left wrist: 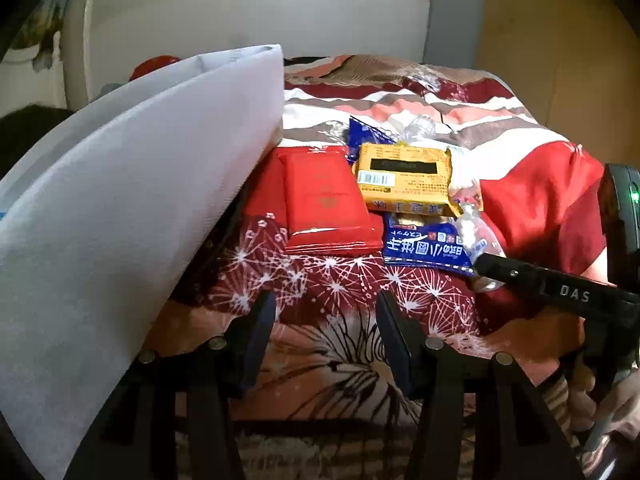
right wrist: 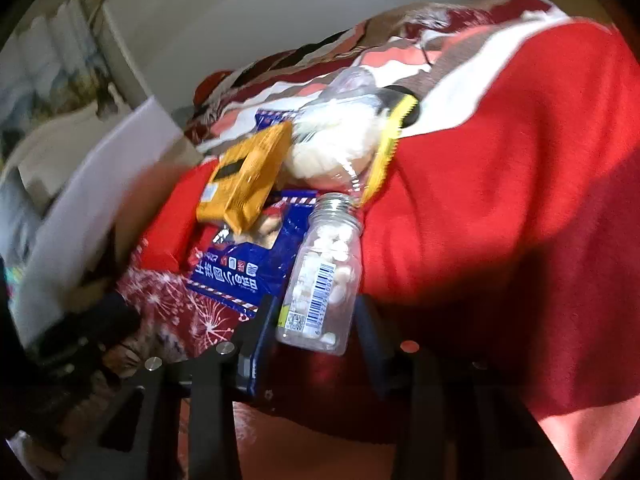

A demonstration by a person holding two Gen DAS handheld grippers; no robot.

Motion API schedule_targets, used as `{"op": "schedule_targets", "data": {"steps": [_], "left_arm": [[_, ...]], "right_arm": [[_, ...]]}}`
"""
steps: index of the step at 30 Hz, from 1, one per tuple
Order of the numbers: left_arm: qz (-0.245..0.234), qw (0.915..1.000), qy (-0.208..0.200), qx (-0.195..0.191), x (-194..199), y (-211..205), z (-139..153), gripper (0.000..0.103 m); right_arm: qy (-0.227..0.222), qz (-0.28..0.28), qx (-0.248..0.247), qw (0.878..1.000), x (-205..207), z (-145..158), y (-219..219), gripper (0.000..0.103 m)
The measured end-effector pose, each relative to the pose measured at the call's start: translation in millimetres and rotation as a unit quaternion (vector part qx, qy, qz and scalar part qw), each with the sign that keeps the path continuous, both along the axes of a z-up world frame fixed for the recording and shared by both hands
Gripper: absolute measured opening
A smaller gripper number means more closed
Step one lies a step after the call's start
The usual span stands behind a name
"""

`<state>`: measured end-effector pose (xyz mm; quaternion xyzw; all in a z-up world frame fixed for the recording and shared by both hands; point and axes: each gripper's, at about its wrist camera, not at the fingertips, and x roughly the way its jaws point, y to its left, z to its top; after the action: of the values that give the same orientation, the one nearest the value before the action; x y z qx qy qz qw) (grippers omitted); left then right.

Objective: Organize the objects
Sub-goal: 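Grasp the yellow biscuit pack with the left gripper while the right gripper holds a clear plastic container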

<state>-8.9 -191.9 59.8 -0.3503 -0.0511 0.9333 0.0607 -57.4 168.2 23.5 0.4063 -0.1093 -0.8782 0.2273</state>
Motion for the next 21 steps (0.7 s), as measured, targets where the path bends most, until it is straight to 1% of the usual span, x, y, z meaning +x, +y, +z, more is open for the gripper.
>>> {"op": "schedule_targets", "data": {"steps": [1, 2, 3, 5, 6, 8, 9, 10, 11, 12, 14, 15, 16, 18, 20, 21], "left_arm": [[0.011, 0.9999, 0.000, 0.001, 4.2, -16.3, 5.9, 0.052], [0.017, 0.9998, 0.006, 0.001, 30.5, -20.4, 7.7, 0.052], [0.022, 0.9997, 0.009, -0.001, 28.1, -6.7, 10.8, 0.053], [0.029, 0.9993, 0.020, 0.011, 30.8, -10.0, 22.4, 0.057], [0.029, 0.9991, 0.027, 0.014, 27.6, 8.9, 19.9, 0.059], [0.016, 0.9987, 0.043, 0.024, 27.6, 28.2, 31.0, 0.062], [0.005, 0.9987, 0.046, 0.021, 12.7, 53.3, 24.9, 0.063], [-0.005, 0.9987, 0.049, 0.016, 3.3, 70.7, 25.4, 0.063], [-0.010, 0.9987, 0.049, 0.008, -15.5, 98.3, 27.0, 0.063], [-0.019, 0.9986, 0.049, 0.001, -14.2, 104.4, 28.3, 0.063], [-0.030, 0.9983, 0.048, -0.009, -31.3, 130.0, 28.8, 0.063], [-0.029, 0.9983, 0.049, -0.009, -42.9, 149.3, 28.8, 0.063], [-0.026, 0.9985, 0.047, -0.002, -43.7, 161.3, 32.4, 0.063], [-0.028, 0.9988, 0.039, 0.008, -56.2, 173.0, 41.5, 0.063], [-0.016, 0.9994, 0.030, -0.001, -64.0, 187.8, 44.9, 0.063], [-0.002, 0.9997, 0.023, -0.007, -62.6, 204.0, 47.9, 0.063]], "right_arm": [[-0.004, 0.000, -0.004, 1.000, 0.9, 1.5, 2.7, 0.037], [-0.006, 0.001, -0.007, 1.000, 3.1, 3.5, 5.3, 0.037], [-0.008, 0.003, -0.013, 1.000, 6.6, 6.5, 8.1, 0.036], [-0.010, 0.010, -0.030, 0.999, 15.2, 14.6, 14.8, 0.036], [-0.010, 0.011, -0.040, 0.999, 20.0, 19.0, 19.8, 0.035], [-0.009, 0.013, -0.057, 0.998, 31.1, 27.1, 32.1, 0.034], [-0.010, 0.012, -0.061, 0.998, 35.9, 30.1, 36.4, 0.034], [-0.010, 0.007, -0.067, 0.998, 40.1, 33.5, 42.2, 0.034], [-0.010, -0.001, -0.075, 0.997, 43.5, 37.2, 48.5, 0.034], [-0.010, -0.007, -0.090, 0.996, 45.1, 42.4, 55.6, 0.034], [-0.004, -0.018, -0.111, 0.994, 43.7, 56.0, 67.5, 0.034], [0.007, -0.023, -0.116, 0.993, 43.5, 64.5, 72.1, 0.034], [0.017, -0.026, -0.114, 0.993, 44.5, 71.2, 74.6, 0.034], [0.041, -0.035, -0.105, 0.993, 47.2, 85.4, 78.5, 0.034], [0.056, -0.038, -0.101, 0.993, 48.8, 95.0, 79.6, 0.034], [0.062, -0.038, -0.102, 0.992, 49.8, 99.2, 81.5, 0.034]]}}
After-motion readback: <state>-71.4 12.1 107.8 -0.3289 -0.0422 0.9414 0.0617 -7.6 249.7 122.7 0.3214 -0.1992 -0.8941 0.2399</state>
